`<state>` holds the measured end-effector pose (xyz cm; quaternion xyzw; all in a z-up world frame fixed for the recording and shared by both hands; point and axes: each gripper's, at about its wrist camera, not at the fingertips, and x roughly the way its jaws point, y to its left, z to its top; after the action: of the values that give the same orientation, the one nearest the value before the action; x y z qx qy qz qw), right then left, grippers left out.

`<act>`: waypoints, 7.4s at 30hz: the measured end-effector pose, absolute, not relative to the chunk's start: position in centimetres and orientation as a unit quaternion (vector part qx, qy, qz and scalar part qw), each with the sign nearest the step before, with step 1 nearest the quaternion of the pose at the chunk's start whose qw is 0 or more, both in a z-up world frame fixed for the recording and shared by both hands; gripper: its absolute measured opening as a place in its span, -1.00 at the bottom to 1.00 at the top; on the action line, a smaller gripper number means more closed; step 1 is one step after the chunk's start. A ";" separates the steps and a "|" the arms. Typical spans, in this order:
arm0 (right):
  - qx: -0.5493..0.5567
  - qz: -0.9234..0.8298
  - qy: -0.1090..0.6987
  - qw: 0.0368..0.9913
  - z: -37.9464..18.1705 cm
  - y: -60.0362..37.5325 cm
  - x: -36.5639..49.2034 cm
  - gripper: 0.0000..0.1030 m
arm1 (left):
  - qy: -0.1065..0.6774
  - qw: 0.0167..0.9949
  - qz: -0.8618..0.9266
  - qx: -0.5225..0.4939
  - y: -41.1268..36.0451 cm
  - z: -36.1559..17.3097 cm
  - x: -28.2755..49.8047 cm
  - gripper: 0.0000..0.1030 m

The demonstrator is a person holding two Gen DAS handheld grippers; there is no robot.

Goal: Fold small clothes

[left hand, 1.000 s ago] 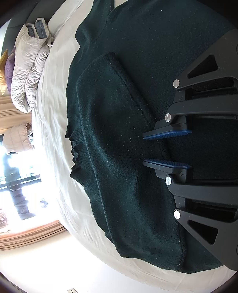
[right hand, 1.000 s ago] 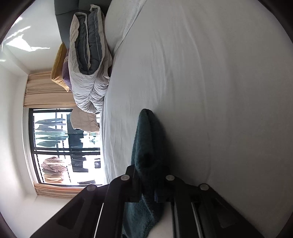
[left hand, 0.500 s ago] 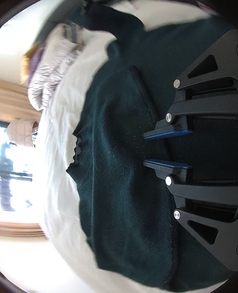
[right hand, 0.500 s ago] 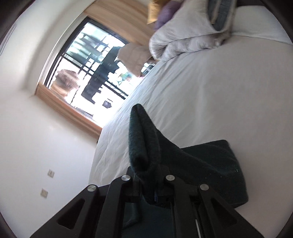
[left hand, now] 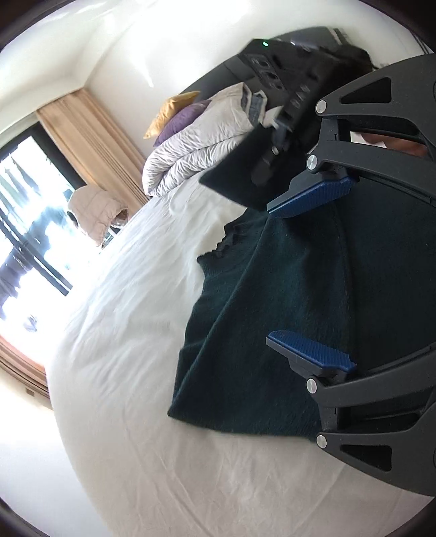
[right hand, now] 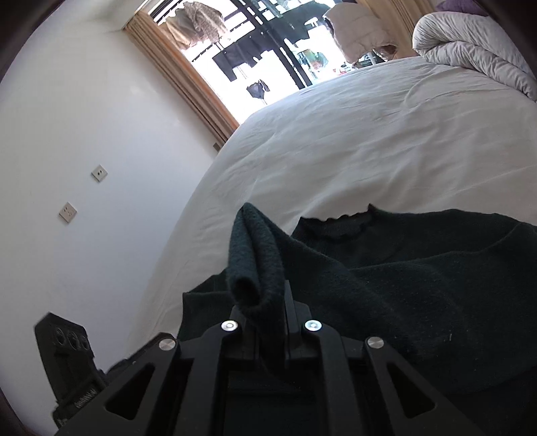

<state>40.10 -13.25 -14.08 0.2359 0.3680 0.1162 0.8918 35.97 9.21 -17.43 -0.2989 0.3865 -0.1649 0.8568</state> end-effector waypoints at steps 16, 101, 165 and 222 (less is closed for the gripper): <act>0.340 0.177 0.384 0.840 -18.5 -20.1 32.2 0.04 | 0.455 0.829 -0.167 -0.279 5.9 -19.9 38.8 0.43; 0.359 0.008 0.472 0.805 -24.5 -40.5 42.5 -1.00 | 0.406 0.853 -0.180 -0.273 6.1 -25.5 37.8 -0.82; 0.383 0.082 0.376 0.840 -20.4 -40.5 32.4 -0.52 | 0.367 0.916 -0.083 -0.138 5.6 -18.4 37.6 -0.78; -0.284 -0.002 0.321 0.904 -19.7 -27.7 -3.5 0.43 | 0.212 0.824 -0.112 0.514 4.3 -25.3 -5.9 0.70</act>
<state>-3.49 -27.71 -19.70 -0.2836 0.3209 -0.0020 0.9036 -5.86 4.33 -25.31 0.5136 0.2123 -0.1124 0.8237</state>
